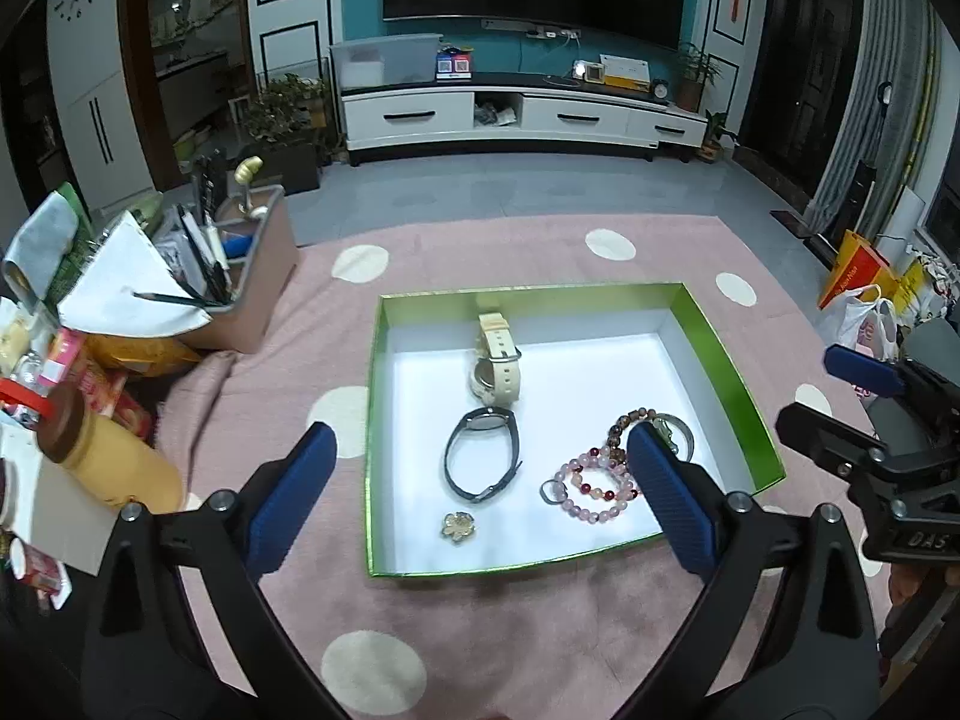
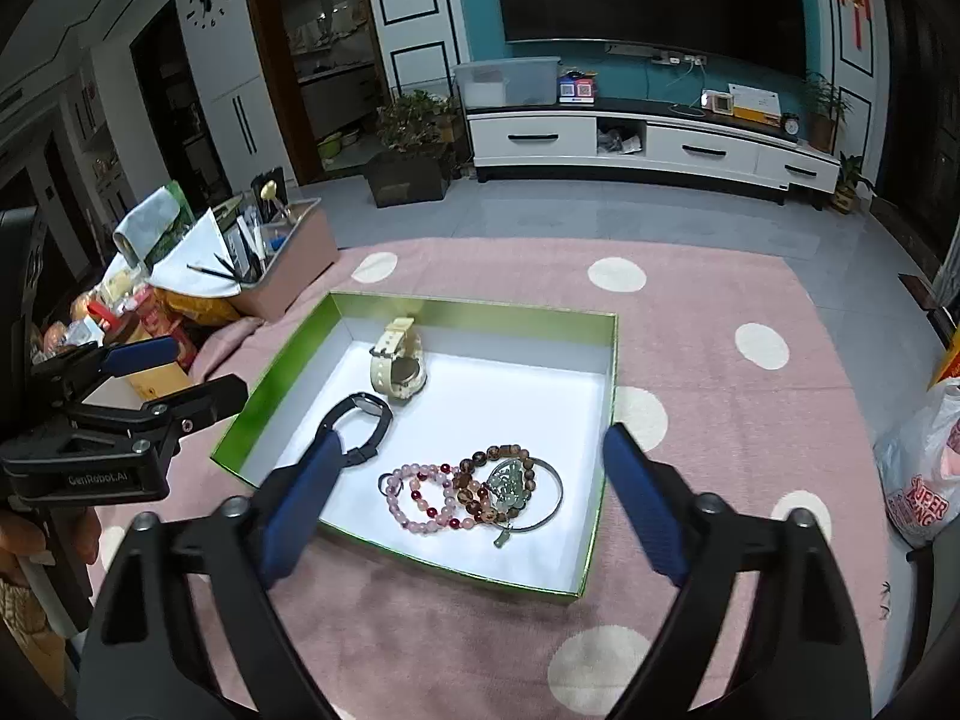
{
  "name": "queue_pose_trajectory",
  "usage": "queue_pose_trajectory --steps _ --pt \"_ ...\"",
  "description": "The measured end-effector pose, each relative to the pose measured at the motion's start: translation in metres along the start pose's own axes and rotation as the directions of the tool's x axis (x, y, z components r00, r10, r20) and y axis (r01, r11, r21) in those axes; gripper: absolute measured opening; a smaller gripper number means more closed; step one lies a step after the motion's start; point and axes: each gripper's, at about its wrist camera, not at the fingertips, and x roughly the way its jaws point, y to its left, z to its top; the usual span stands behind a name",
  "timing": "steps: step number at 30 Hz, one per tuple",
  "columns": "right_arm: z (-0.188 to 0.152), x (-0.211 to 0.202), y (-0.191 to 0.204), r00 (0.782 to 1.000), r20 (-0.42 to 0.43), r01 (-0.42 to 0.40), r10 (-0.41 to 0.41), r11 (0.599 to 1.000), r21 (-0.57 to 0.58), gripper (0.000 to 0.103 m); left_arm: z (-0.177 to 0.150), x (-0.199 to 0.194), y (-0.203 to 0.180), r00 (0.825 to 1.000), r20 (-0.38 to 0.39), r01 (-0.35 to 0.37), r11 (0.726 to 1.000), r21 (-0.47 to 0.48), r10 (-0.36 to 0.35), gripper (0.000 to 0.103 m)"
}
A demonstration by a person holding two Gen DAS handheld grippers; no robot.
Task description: Organize jewelry
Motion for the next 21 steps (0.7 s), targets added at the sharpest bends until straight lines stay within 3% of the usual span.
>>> queue_pose_trajectory --steps 7,16,21 --pt "0.017 -0.023 0.006 0.999 0.004 0.051 -0.051 0.999 -0.013 0.102 0.017 -0.024 -0.008 0.998 -0.016 -0.067 0.998 0.006 0.067 0.101" --pt "0.04 -0.021 0.008 0.986 -0.124 0.107 -0.11 0.994 -0.025 0.102 0.04 -0.039 -0.014 0.998 -0.033 -0.06 0.998 -0.029 0.059 0.101" --pt "0.046 -0.022 0.008 0.982 -0.132 0.129 -0.133 0.991 -0.037 0.102 0.046 -0.039 -0.015 0.995 -0.026 -0.095 0.995 -0.027 0.094 0.101"
